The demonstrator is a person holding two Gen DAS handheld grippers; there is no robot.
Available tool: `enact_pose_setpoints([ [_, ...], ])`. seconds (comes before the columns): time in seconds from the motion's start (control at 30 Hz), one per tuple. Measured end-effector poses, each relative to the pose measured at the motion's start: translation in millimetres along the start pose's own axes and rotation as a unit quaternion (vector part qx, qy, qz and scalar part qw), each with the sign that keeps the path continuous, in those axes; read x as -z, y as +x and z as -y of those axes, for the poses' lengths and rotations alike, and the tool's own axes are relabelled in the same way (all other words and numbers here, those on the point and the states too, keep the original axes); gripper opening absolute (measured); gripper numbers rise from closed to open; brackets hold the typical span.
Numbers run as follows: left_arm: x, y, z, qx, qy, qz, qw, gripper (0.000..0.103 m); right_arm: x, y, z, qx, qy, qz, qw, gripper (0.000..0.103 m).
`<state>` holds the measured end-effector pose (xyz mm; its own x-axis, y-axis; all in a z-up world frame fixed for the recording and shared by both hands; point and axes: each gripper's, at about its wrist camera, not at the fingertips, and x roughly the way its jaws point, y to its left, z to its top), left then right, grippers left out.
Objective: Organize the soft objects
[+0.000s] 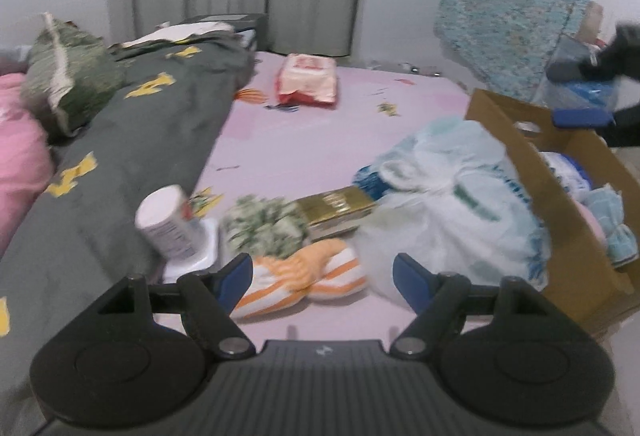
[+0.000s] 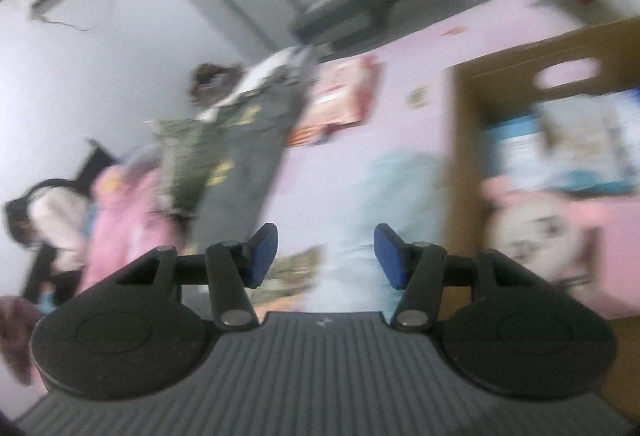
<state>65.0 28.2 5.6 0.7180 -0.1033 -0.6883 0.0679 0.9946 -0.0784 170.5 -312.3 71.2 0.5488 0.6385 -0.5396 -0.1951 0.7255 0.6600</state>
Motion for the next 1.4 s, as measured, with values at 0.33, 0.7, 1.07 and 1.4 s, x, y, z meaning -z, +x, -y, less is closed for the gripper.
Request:
enact_pose_setpoints([
  [0.33,15.1,6.8,-28.3,-0.077,-0.012,0.009,0.9969,0.078,29.4,85.4,-55.7,-0.068,0.0,-0.059,0.996,0.055],
  [0.7,27.1,27.4,-65.6,-0.106,-0.043,-0.006,0.9934,0.078,62.3,215.9,-151.1,-0.06,-0.211,-0.179,0.959,0.059],
  [1.07,34.8,36.8,-83.3,-0.097,-0.064,-0.01,0.9932,0.081,83.9,324.3,-204.7,-0.061,-0.371,-0.24,0.895,0.06],
  [1.4,35.8,41.2,-76.5,-0.083,-0.059,-0.006,0.9948,0.085,82.1,328.7,-187.8,-0.077,-0.348,-0.24,0.903,0.052],
])
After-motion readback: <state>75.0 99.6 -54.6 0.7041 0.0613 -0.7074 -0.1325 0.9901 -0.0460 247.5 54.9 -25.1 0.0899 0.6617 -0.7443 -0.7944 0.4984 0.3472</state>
